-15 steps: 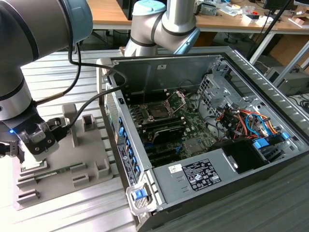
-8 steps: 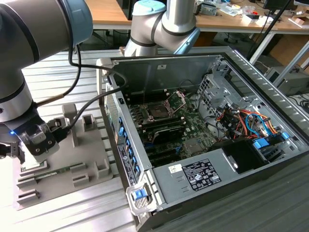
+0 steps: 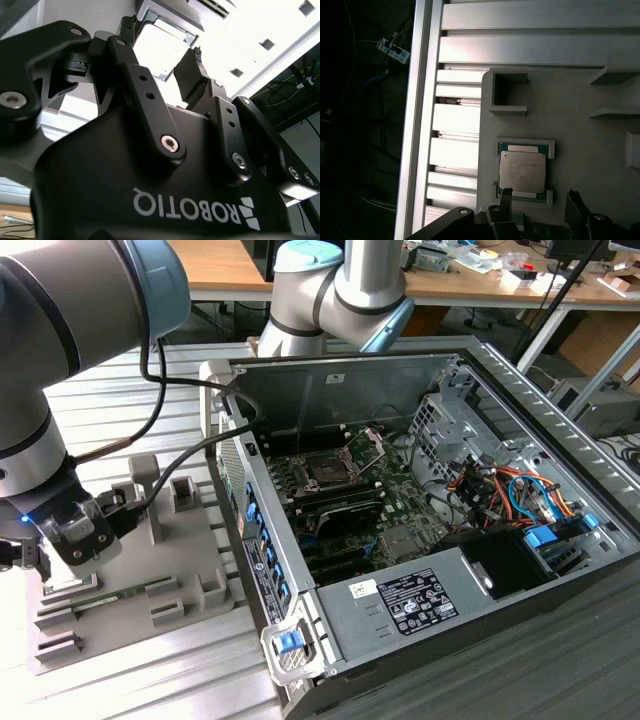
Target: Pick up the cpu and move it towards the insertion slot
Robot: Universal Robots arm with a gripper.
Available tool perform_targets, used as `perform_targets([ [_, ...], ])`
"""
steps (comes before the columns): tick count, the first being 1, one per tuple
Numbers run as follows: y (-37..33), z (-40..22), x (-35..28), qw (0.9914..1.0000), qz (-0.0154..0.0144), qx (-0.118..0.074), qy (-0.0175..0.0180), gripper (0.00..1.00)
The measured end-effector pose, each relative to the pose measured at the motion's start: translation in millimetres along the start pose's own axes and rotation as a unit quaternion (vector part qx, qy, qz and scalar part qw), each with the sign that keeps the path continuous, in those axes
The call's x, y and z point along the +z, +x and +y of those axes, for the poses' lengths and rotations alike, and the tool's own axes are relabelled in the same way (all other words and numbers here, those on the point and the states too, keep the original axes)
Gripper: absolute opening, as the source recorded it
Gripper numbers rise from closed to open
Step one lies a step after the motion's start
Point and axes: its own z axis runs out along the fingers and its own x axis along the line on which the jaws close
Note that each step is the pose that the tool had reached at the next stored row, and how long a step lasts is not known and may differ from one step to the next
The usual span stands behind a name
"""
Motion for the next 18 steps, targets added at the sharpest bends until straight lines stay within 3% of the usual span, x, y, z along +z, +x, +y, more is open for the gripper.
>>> perform_targets([
  [13,0.4,2.5,2.5,0.99999,0.0003,-0.005,0.0000,0.55],
  [15,0.4,2.5,2.6,0.99999,0.0003,-0.005,0.0000,0.67],
  [18,0.4,2.5,2.6,0.99999,0.0003,-0.005,0.0000,0.74],
])
